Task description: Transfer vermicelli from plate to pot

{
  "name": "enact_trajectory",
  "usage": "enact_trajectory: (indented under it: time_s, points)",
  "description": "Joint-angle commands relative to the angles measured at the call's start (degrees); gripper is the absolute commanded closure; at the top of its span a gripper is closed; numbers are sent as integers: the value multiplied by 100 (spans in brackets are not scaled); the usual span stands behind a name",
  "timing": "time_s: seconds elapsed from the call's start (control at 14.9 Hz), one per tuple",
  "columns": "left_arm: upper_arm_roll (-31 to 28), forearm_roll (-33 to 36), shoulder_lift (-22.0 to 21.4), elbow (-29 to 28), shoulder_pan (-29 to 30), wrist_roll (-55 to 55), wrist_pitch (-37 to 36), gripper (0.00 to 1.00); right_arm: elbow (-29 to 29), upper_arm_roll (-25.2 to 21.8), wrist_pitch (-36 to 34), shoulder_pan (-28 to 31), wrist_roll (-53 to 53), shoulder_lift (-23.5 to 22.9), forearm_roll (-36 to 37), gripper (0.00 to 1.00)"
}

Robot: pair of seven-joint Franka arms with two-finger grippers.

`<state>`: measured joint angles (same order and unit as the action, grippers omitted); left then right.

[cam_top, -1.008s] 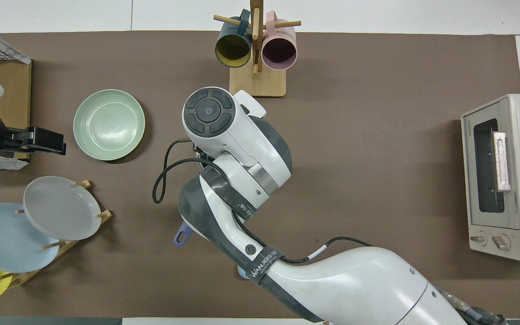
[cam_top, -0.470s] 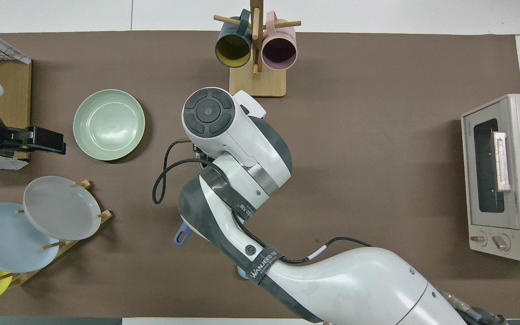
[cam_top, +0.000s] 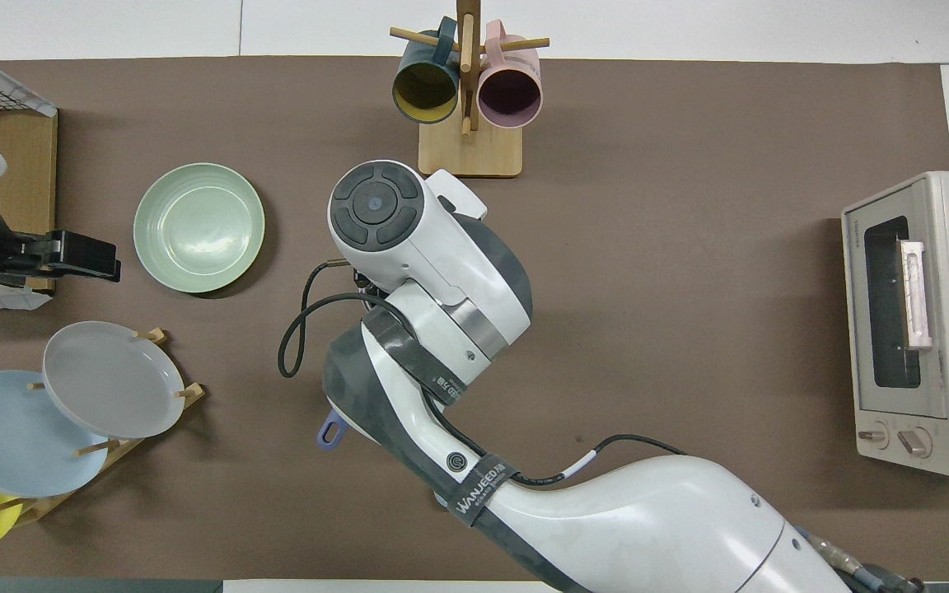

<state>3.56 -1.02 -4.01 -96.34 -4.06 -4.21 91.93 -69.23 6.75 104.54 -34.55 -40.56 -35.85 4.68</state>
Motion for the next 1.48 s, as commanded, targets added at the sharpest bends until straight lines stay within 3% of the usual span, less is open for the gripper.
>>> enact_trajectory:
  time_s: [0.0,0.13,0.54,0.81,1.01,1.14,1.41]
  points:
    - [-31,49,-56,-34,-43,43,53,0,-134,10,-83,141,-40,332,24,0]
    - [-31,49,-56,-25,-43,43,53,0,-204,10,-135,343,4,673,-2,0]
    - [-31,49,-56,-25,-43,35,44,0,-283,10,-1241,1116,118,1570,-46,0]
    - [-31,49,-56,-25,-43,34,44,0,-502,10,-1839,1652,1065,2089,-55,0]
    - [-31,49,-56,-25,-43,34,44,0,-1143,19,-1937,2424,1759,2826,-195,0]
    - [-31,49,-56,-25,-43,34,44,0,-1207,-25,-2234,2899,2462,3013,-336,0]
    - [-31,49,-56,-25,-51,34,44,0,-1276,-498,-2473,2998,3054,3381,-336,0]
